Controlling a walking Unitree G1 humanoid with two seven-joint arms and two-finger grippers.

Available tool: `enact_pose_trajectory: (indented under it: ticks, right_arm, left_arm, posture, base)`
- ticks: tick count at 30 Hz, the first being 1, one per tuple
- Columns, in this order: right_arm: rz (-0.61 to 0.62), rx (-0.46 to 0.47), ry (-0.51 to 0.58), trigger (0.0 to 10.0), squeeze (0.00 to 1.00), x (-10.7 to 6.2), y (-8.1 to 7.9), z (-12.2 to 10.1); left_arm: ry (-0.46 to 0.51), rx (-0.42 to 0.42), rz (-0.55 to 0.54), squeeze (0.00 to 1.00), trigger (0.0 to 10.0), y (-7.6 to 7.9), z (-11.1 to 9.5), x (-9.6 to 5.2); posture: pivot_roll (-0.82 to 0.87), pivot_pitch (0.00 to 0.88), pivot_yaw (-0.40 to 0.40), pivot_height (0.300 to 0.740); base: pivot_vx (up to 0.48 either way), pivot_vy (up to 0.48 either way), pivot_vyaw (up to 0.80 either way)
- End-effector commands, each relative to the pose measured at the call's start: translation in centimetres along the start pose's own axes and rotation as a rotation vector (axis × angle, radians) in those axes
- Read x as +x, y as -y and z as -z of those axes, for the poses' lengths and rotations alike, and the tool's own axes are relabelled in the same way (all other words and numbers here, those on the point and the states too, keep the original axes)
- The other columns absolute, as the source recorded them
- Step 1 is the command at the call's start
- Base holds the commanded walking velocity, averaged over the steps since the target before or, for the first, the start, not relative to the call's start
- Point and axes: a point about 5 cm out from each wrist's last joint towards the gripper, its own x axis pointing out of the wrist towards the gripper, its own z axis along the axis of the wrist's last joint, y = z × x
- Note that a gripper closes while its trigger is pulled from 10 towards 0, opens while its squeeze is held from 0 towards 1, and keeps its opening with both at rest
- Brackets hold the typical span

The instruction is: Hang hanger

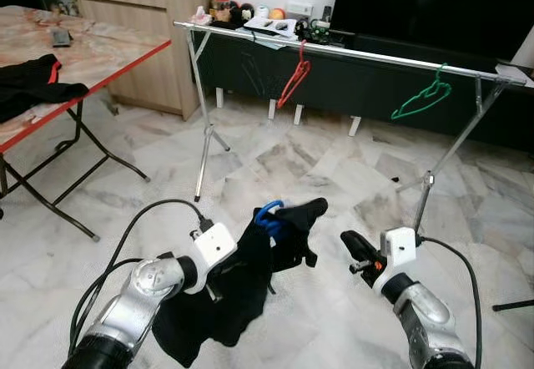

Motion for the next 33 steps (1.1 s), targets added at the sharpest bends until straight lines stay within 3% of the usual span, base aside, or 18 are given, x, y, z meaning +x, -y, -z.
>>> enact_pose_trajectory:
  ticks: [1,8,10,15,26,27,28,29,33]
  right_arm:
    - [0.003,0.019,0.004,10.0,1.00,-0.3,0.2,0.2]
    - [-0.038,0.050,0.012,10.0,1.00,-0.5,-0.2,0.6]
    - [-0.073,0.098,0.037,10.0,1.00,-0.6,-0.4,0.5]
    - [-0.080,0.096,0.060,10.0,1.00,-0.8,-0.3,0.4]
    - [0.066,0.033,0.091,10.0,1.00,-0.6,0.5,-0.3]
    - [0.077,0.026,0.090,10.0,0.84,-0.6,0.5,-0.3]
    - [0.089,0.014,0.087,10.0,0.07,-0.5,0.5,-0.3]
    - [0.092,0.014,0.085,10.0,0.00,-0.5,0.5,-0.3]
    - [0.077,0.018,0.071,10.0,0.00,-0.5,0.3,-0.1]
  left_arm:
    - [0.092,0.016,-0.015,0.00,10.0,-0.8,-2.1,0.2]
    - [0.131,0.006,-0.036,0.00,10.0,-1.2,-3.7,1.5]
    - [0.141,0.012,-0.032,0.00,10.0,-1.1,-4.3,2.1]
    - [0.170,0.009,-0.013,0.00,10.0,-0.7,-5.2,2.6]
    - [0.179,0.012,0.006,0.00,10.0,-0.3,-5.4,2.9]
    - [0.177,0.014,0.009,0.00,10.0,-0.3,-5.4,2.8]
    - [0.176,0.015,0.014,0.00,10.0,-0.2,-5.4,2.8]
    - [0.176,0.016,0.015,0.00,10.0,-0.2,-5.4,2.8]
    - [0.180,0.022,0.027,0.00,10.0,0.1,-5.6,2.8]
  posture:
    - [0.08,0.049,-0.096,0.740]
    - [0.08,0.047,-0.098,0.740]
    - [0.08,0.050,-0.098,0.740]
    - [0.07,0.051,-0.098,0.740]
    - [0.08,0.051,-0.096,0.740]
    - [0.08,0.051,-0.095,0.740]
    - [0.08,0.051,-0.095,0.740]
    - [0.08,0.051,-0.095,0.740]
    - [0.08,0.051,-0.095,0.740]
  base:
    - [0.000,0.000,0.00]
    - [0.000,0.000,0.00]
    - [0.000,0.000,0.00]
    - [0.000,0.000,0.00]
    - [0.000,0.000,0.00]
    - [0.000,0.000,0.00]
    - [0.000,0.000,0.00]
    - [0.000,0.000,0.00]
    - [0.000,0.000,0.00]
